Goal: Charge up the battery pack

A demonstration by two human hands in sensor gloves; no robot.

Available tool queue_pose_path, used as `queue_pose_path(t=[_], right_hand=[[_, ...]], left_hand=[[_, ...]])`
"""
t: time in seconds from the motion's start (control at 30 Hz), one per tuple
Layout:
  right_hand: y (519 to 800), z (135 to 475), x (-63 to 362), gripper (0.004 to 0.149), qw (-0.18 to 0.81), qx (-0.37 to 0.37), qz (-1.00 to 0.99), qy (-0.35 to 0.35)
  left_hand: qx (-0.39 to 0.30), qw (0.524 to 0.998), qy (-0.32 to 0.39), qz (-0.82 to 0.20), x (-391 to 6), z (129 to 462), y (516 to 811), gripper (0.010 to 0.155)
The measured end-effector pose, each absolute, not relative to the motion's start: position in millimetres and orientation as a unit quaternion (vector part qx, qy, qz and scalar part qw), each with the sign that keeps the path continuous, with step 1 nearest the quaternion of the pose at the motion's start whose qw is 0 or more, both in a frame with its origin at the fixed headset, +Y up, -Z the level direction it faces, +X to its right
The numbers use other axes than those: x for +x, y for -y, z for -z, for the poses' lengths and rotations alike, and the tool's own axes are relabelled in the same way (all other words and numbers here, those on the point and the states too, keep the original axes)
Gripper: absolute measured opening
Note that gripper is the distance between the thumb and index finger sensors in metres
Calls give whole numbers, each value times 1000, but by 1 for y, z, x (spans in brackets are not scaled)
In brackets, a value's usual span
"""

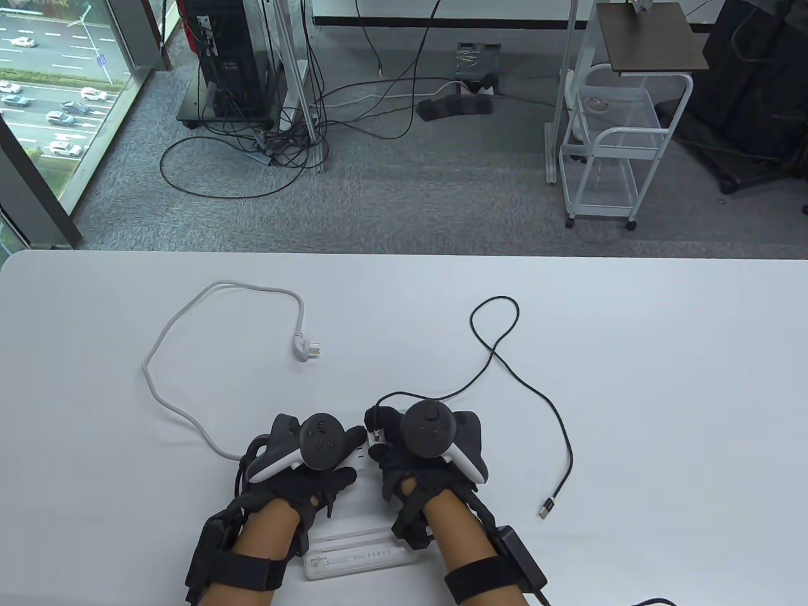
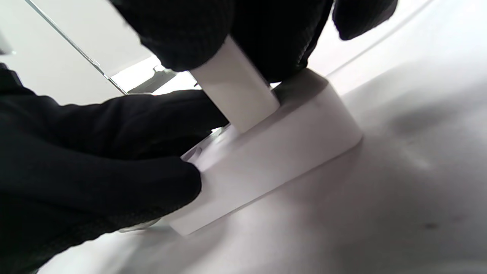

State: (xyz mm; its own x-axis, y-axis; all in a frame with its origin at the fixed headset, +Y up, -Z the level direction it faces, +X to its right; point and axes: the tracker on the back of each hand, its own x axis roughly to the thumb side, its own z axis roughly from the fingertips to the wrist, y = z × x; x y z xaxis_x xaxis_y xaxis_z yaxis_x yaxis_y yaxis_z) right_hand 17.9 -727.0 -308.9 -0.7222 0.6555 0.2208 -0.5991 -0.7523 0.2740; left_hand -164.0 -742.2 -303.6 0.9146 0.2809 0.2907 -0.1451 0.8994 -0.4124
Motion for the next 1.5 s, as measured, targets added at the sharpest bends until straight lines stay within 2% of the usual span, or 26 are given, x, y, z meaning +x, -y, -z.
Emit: queue_pose_path(t=[0.17, 0.3, 0.4, 0.53, 0.7, 0.93, 1.1, 1.4, 1.5], right_hand=[[731, 305, 20, 61, 367, 170, -910, -86], [729, 301, 22, 69, 344, 194, -913, -101], [726, 299, 28, 72, 337, 186, -916, -109], [724, 298, 37, 73, 332, 171, -917, -137], [718, 295, 51, 72, 316, 146, -929, -129], [714, 296, 64, 69, 318, 122, -931, -130], [713, 297, 67, 68, 310, 117, -934, -137], [714, 299, 72, 68, 319, 106, -932, -138], [715, 299, 74, 68, 320, 103, -932, -138]], left_hand=[[-196, 958, 180, -109, -164, 303, 742, 76], [-197, 956, 185, -115, -166, 300, 733, 82], [-184, 957, 175, -140, -170, 294, 717, 83], [-207, 951, 170, -155, -170, 284, 703, 85], [-232, 949, 178, -121, -160, 273, 695, 84], [-299, 933, 192, -61, -138, 260, 698, 83], [-300, 934, 194, 14, -118, 253, 704, 87], [-320, 924, 199, 64, -102, 247, 718, 89], [-329, 919, 204, 77, -97, 245, 724, 85]])
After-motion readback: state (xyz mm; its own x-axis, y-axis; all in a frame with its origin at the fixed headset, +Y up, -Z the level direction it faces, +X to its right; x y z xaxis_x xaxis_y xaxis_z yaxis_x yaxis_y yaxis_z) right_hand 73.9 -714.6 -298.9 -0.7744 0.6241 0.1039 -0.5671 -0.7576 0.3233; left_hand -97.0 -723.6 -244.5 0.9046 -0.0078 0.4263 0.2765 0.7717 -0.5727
